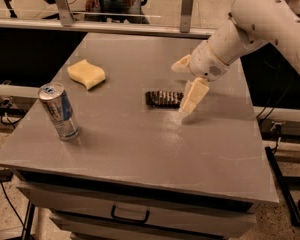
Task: Move rxbar chocolate near sponge
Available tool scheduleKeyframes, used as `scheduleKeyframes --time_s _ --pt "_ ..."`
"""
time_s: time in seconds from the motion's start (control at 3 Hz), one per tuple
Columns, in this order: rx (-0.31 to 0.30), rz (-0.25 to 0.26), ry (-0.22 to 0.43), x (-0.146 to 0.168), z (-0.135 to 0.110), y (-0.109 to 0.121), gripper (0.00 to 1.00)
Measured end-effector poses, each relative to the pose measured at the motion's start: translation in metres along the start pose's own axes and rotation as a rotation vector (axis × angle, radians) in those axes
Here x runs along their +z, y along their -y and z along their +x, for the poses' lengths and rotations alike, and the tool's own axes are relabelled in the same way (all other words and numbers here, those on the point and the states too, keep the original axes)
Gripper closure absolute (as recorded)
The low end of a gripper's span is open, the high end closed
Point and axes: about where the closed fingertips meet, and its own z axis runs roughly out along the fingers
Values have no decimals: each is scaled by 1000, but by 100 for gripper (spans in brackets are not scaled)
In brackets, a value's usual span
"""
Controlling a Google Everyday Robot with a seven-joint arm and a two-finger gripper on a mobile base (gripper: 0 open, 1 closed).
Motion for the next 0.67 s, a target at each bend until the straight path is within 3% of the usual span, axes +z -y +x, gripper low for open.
scheduleKeyframes --time_s 0.67 --pt "-2 -8 2 6 -1 0 67"
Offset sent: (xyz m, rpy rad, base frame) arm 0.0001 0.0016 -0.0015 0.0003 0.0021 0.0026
